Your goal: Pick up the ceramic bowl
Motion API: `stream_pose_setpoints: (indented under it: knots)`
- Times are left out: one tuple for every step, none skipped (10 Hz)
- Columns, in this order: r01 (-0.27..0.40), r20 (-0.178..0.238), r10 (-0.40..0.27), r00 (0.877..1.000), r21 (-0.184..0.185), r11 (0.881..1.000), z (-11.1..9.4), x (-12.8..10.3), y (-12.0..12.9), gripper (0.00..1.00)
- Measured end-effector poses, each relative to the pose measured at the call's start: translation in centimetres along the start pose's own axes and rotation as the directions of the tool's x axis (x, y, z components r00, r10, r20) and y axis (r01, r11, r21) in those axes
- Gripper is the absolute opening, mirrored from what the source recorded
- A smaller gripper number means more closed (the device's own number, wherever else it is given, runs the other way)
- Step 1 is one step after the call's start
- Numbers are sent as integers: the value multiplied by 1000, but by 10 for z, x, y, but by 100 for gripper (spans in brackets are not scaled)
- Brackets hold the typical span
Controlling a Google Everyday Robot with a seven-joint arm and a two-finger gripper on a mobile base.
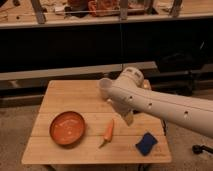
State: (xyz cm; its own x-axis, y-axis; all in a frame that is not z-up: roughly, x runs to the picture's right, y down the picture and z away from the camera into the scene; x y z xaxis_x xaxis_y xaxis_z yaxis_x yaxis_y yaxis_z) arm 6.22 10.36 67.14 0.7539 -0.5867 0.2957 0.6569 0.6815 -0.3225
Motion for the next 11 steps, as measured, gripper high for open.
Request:
stream_pose_setpoints:
  knots:
    - [24, 3, -24, 1000, 2, 1000, 1, -4, -3, 80]
    - [37, 4, -37, 999, 2, 999, 1, -6, -5, 80]
    - [57, 5, -57, 998, 3, 998, 1, -9, -7, 80]
    - [79, 7, -79, 997, 3, 997, 2, -11, -8, 80]
    - [102, 10, -102, 995, 5, 995, 2, -17, -12, 80]
    - [119, 13, -119, 993, 6, 993, 2, -23, -16, 80]
    - [139, 16, -139, 990, 7, 990, 2, -27, -19, 80]
    - [150, 17, -150, 989, 7, 989, 2, -28, -19, 80]
    - [163, 19, -163, 986, 8, 987, 2, -29, -20, 80]
    - [180, 22, -180, 983, 9, 984, 2, -32, -23, 80]
    - [200, 25, -201, 979, 12, 980, 2, -37, -27, 80]
